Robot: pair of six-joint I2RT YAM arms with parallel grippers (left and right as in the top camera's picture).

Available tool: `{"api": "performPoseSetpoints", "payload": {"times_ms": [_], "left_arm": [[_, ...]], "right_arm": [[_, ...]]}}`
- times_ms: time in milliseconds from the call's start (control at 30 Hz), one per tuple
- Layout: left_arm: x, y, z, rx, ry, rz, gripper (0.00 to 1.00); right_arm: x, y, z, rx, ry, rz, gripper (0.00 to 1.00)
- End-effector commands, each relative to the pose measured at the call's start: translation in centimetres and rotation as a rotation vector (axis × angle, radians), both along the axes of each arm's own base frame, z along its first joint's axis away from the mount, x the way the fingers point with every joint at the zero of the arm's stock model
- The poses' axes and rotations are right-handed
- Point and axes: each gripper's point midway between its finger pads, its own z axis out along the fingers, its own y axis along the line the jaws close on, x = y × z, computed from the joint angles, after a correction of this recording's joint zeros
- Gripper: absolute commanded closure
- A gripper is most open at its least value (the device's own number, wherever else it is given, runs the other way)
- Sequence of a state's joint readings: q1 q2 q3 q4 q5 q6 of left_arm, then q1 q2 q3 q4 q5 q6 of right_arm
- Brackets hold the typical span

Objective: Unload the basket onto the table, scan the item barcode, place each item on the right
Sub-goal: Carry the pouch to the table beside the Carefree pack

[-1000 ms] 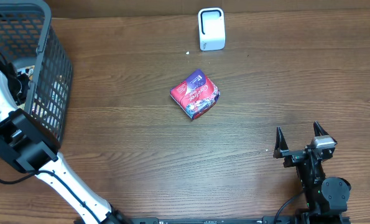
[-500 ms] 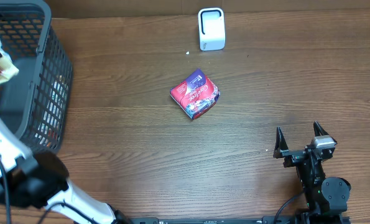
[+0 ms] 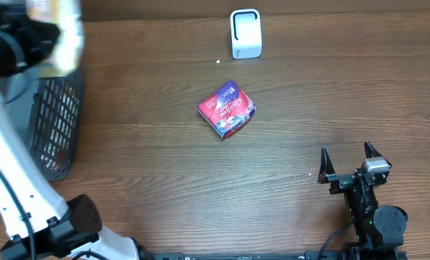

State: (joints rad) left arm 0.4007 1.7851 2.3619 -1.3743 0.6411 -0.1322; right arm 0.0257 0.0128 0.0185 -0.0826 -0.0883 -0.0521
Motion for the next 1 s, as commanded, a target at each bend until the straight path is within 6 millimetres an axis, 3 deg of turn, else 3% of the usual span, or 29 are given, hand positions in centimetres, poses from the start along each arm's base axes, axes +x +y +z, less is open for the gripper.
{"api": "performPoseSetpoints", "payload": {"times_ms": [0,167,433,500,533,633,800,933,967], "left_arm": [[-0.5,-7.4,1.2,-0.035,-0.031,-0.209,0.96],[-0.2,-14.3,-2.6,0.044,0.081,-0.336,0.96],[-0.3,-25.2,-11.0,0.143,0.277,-0.566,0.96],[-0.2,-27.9,-13.3,0.142,0.323,-0.611,0.96],[0.2,-30.3,-15.6,0.144,0.356,-0.647,0.96],[0.6,-33.9,-19.5,0.14,0.406,-0.697,0.96],[0.4,-37.6,-25.1,0.144,0.498,-0.735,0.96],[-0.2,-38.6,-27.5,0.144,0.555,-0.743,0.96],[-0.4,-38.6,-27.5,0.141,0.563,-0.747,0.72]], "right_arm": [[0.0,-0.4,-0.2,-0.001,-0.003,-0.018,0.0],[0.0,-0.4,-0.2,-0.001,-0.003,-0.018,0.0],[0.0,-0.4,-0.2,-0.001,-0.003,-0.018,0.0],[0.0,-0.4,-0.2,-0.001,-0.003,-0.018,0.0],[0.0,-0.4,-0.2,-0.001,-0.003,-0.018,0.0],[0.0,-0.4,-0.2,-0.001,-0.003,-0.018,0.0],[0.0,-0.4,-0.2,-0.001,-0.003,-0.018,0.0],[0.0,-0.4,-0.2,-0.001,-0.003,-0.018,0.0],[0.0,-0.4,-0.2,-0.001,-0.003,-0.018,0.0]]}}
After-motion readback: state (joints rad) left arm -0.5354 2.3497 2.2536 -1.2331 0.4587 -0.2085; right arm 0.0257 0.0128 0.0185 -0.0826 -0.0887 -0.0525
